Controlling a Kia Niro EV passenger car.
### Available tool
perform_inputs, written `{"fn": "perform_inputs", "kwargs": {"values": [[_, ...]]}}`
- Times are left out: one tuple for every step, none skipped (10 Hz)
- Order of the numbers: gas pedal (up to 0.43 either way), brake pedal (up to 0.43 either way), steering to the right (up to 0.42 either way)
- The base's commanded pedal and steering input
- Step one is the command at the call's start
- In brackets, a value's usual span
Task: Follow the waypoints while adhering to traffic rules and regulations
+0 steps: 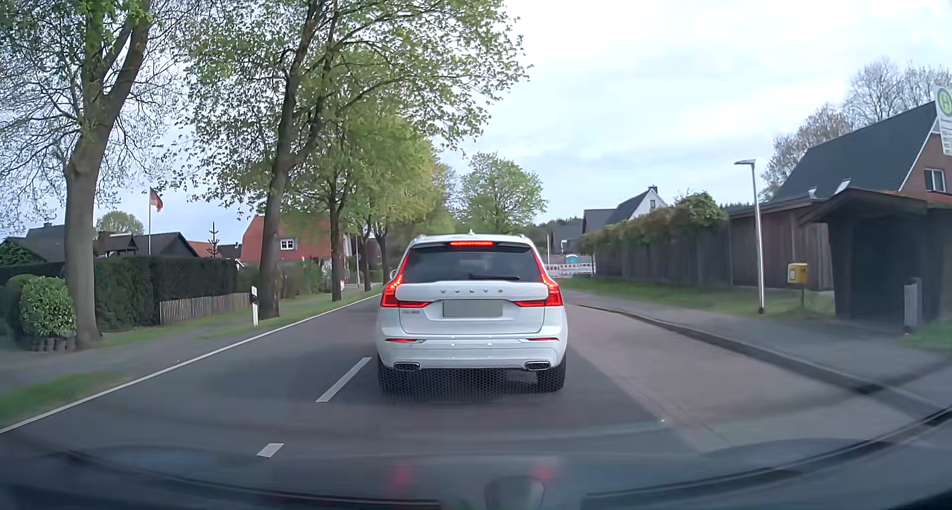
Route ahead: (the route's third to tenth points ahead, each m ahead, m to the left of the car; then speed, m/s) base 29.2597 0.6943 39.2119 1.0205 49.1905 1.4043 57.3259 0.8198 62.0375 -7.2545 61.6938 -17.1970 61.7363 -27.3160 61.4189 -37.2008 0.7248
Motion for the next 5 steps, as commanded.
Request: {"fn": "perform_inputs", "kwargs": {"values": [[0.0,0.159,-0.003],[0.0,0.159,-0.002],[0.0,0.159,-0.002],[0.0,0.165,-0.002],[0.0,0.159,-0.002]]}}
